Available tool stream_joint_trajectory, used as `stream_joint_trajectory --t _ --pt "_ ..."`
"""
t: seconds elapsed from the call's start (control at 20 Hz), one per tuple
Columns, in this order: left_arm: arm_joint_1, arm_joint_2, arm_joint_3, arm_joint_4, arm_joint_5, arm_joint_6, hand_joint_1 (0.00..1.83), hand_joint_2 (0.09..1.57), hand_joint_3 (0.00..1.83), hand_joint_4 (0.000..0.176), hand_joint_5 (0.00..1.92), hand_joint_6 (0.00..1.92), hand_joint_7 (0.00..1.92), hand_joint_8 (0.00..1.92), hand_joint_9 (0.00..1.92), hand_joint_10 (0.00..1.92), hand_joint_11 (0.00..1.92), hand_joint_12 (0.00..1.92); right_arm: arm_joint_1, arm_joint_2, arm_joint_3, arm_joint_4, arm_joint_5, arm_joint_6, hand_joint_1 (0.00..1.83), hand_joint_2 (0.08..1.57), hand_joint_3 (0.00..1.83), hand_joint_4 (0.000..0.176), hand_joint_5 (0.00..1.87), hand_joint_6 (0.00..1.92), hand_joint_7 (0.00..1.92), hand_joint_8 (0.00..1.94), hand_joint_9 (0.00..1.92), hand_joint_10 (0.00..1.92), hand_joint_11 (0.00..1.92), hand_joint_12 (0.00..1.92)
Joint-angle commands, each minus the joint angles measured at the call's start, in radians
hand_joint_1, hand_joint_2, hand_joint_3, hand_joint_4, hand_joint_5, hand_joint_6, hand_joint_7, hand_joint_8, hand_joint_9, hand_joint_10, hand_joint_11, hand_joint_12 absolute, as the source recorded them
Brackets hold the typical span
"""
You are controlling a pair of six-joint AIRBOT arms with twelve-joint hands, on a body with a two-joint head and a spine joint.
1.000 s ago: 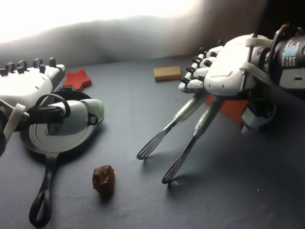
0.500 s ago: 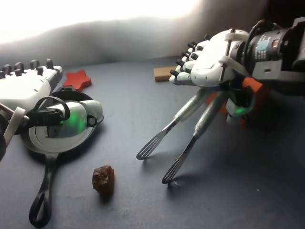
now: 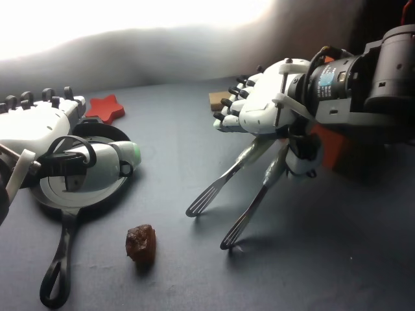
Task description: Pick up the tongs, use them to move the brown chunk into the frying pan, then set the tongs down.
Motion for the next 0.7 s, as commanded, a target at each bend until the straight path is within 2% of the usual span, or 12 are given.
stream_joint_trajectory --t 0.0,0.2,0.45,0.6,0.65 --pt "-0.007 0.006 -0.002 0.076 -0.041 0.002 0.0 1.26 0.0 0.0 0.0 0.0 0.01 0.0 0.01 0.0 0.01 0.04 0.003 0.0 0.008 -0.033 0.067 0.005 1.04 0.92 0.01 0.0 0.0 0.0 0.0 0.0 0.0 0.0 0.0 0.0" --pt "-0.007 0.007 -0.008 0.039 -0.041 0.005 0.0 1.26 0.0 0.0 0.0 0.0 0.01 0.0 0.01 0.0 0.0 0.11 -0.012 -0.011 0.02 -0.033 0.068 0.003 1.07 0.95 0.02 0.0 0.0 0.0 0.0 0.0 0.0 0.0 0.0 0.0" --pt "-0.005 0.009 -0.012 0.036 -0.048 0.004 0.0 1.26 0.0 0.0 0.0 0.0 0.02 0.0 0.02 0.0 0.0 0.12 -0.028 -0.01 0.023 -0.033 0.07 -0.005 0.99 1.02 0.05 0.0 0.0 0.0 0.02 0.01 0.01 0.0 0.0 0.0" --pt "-0.007 0.009 -0.012 0.036 -0.05 0.003 0.0 1.25 0.0 0.0 0.0 0.0 0.02 0.0 0.01 0.0 0.0 0.08 -0.029 -0.008 0.022 -0.033 0.07 -0.005 1.02 1.05 0.05 0.0 0.01 0.0 0.07 0.02 0.06 0.02 0.01 0.01" --pt "-0.007 0.009 -0.012 0.036 -0.051 0.003 0.0 1.25 0.0 0.0 0.0 0.0 0.02 0.0 0.02 0.0 0.0 0.1 -0.029 -0.007 0.022 -0.033 0.069 -0.006 1.01 1.08 0.0 0.0 0.04 0.0 0.11 0.0 0.11 0.0 0.0 0.24"
